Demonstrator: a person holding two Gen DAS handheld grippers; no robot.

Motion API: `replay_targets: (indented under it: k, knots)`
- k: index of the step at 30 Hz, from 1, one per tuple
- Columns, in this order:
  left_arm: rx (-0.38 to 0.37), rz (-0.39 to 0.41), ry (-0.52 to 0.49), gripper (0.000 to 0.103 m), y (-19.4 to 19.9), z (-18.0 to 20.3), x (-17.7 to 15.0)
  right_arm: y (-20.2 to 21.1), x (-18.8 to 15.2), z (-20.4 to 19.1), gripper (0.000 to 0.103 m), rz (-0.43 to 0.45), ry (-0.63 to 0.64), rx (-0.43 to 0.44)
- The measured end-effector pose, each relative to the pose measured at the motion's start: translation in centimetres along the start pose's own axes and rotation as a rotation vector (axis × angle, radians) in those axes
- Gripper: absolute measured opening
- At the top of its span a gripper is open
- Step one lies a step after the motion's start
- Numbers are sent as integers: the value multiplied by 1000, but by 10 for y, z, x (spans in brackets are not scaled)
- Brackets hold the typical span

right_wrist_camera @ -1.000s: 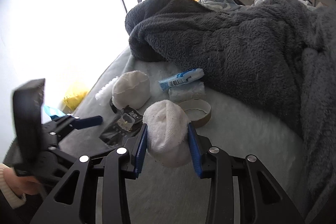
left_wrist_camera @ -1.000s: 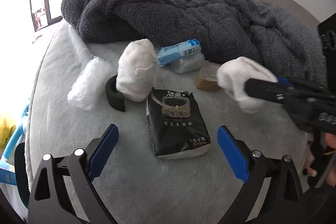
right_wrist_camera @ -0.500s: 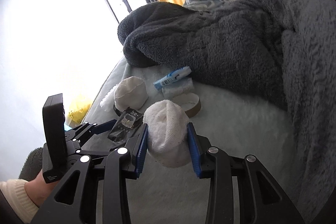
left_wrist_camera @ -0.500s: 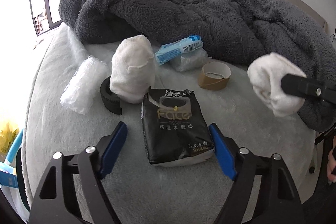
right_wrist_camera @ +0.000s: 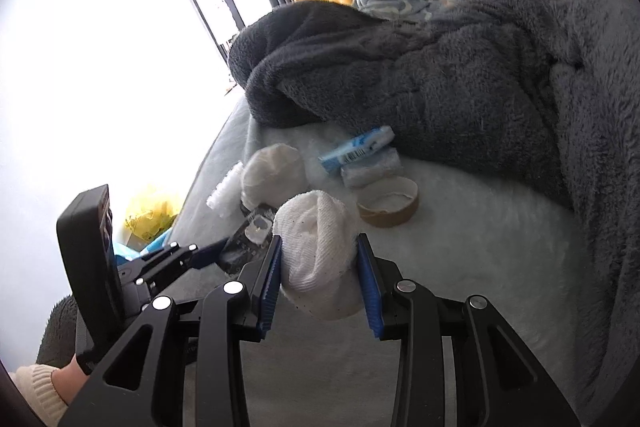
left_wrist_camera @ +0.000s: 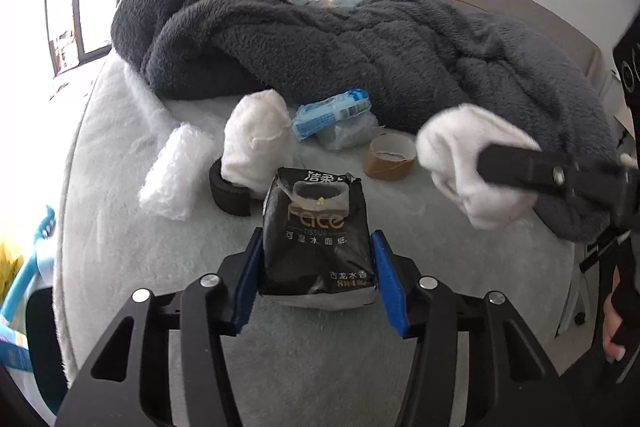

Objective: Collect trash
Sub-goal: 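Grasp the black Face tissue pack with the left tool, then carry the tissue pack with the left tool while the right tool carries the tissue to the bin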

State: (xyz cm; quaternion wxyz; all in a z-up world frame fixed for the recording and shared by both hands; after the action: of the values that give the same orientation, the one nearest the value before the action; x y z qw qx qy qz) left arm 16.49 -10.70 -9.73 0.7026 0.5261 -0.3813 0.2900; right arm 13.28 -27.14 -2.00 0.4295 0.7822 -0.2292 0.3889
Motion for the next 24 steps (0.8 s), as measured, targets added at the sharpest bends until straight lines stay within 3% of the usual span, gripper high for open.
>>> replay_targets:
  k: [4, 10, 24]
  knots:
    - [-34, 18, -18, 54, 15, -2, 2, 6, 8, -9, 37, 59, -18, -9]
    - [-25, 46, -23, 54, 39, -17, 6, 5, 14, -30, 37, 88, -18, 1]
    - [106, 74, 61, 55, 71, -95, 6, -37, 15, -103, 37, 66, 64, 81]
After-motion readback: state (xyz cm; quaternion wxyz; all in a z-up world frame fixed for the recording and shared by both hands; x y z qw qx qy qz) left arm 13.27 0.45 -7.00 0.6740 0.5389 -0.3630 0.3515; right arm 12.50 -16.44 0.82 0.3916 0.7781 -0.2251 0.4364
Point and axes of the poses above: each gripper's, at about its wrist camera, not at the fingertips, and y roughly against the way its jaws point, z to its right, x to its top, the point moved 2 cm from there along -y, roughly the way its jaws point, and after that the axes turned 12 degrees about z, right-handed, at the moved point
